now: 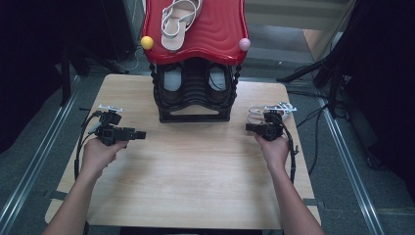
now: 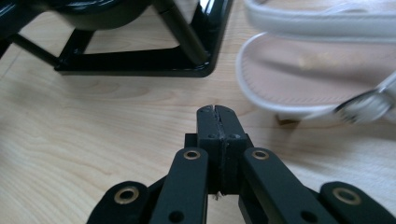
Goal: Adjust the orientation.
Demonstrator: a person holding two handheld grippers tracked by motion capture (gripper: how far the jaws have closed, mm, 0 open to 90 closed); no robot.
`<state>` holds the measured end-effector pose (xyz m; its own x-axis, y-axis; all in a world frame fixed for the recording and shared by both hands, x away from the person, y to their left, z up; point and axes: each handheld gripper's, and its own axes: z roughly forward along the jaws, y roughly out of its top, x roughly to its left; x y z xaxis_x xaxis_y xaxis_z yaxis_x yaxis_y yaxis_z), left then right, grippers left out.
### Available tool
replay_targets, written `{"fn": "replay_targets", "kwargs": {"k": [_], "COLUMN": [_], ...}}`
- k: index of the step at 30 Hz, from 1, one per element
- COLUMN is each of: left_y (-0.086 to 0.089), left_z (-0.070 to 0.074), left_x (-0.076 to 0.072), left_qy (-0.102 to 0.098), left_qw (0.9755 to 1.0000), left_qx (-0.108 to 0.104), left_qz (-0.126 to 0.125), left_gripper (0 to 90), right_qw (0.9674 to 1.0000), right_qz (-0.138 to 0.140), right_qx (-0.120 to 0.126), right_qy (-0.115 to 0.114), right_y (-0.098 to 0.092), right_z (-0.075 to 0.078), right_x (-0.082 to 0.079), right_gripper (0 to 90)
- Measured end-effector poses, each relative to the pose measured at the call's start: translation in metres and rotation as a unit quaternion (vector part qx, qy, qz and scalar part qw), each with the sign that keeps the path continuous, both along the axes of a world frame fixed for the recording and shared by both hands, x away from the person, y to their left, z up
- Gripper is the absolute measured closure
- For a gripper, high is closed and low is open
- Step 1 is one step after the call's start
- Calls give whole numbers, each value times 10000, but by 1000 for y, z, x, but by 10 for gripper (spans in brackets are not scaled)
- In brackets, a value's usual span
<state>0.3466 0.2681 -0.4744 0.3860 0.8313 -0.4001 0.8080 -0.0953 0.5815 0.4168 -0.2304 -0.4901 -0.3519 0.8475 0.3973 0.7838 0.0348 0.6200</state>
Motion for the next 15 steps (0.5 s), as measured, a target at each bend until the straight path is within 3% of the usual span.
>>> {"fn": "replay_targets", "kwargs": {"k": [9,11,15], "left_y": [0,0,0], "left_z": [-4,-6,-9], "left_x": [0,0,1], "left_qy": [13,4,48], "left_qw": [10000,10000,10000], "left_qx": [-44,-17,25], "left_qz": [-37,-43,-74], "left_gripper": [358,359,358], "right_qw": [9997,9997,9990], "right_qz": [-158,-206,-321], "right_qx": [-84,-73,-325], "right_qy": [-164,-113,-9], "right_y": [11,14,23], "right_z": [13,14,18], "right_x": [27,33,43], "right_gripper": [900,900,900]}}
